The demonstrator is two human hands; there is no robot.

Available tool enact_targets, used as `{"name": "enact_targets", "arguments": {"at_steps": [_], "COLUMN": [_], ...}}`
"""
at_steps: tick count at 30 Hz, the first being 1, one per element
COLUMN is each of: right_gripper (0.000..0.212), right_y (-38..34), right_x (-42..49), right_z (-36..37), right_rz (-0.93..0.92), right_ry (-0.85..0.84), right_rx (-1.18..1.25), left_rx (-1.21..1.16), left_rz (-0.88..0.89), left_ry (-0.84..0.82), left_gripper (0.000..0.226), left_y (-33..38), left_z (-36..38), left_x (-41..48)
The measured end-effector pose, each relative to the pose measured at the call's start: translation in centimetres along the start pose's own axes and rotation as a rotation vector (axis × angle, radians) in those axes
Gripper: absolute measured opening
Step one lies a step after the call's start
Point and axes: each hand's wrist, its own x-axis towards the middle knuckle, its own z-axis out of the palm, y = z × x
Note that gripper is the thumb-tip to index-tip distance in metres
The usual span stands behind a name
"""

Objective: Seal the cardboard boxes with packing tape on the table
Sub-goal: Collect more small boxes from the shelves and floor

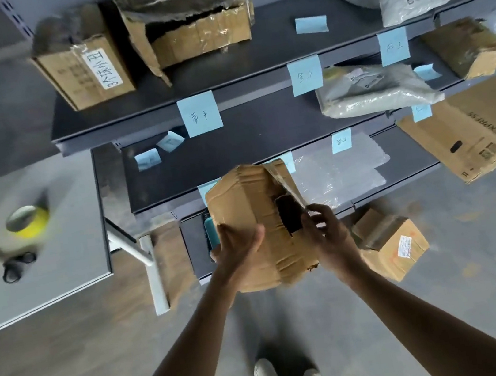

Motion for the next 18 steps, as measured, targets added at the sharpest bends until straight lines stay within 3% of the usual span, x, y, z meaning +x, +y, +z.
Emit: {"name": "enact_targets", "arguments": {"at_steps": [4, 9, 13, 18], "right_gripper": [0.076, 0.071, 0.079, 0.096], "right_y": [-0.1, 0.4, -0.2, -2.4], "right_x": [-1.2, -2.9, -4.2, -5.3], "right_z": [2.0, 4.2, 6.3, 9.5], "right_rz": [-0.065, -0.259, -0.327, -0.298], "right_ry": [-0.196, -0.328, -0.377, -0.5], "right_rx": [0.022, -0.102, -0.119, -0.13], "left_rx": [0.014, -0.047, -0.168, -0.225], "left_rz": [0.004, -0.027, -0.105, -0.134], "left_ry": [0.055, 0.144, 0.22, 0.285], "left_gripper": [0.129, 0.124, 0.144, 0.116], "left_y": [-1.3, -3.1, -5.6, -7.5], "left_z": [-1.0, -2.3, -4.0, -7.1], "left_x": [-3.1, -6.0, -7.3, -8.5]}}
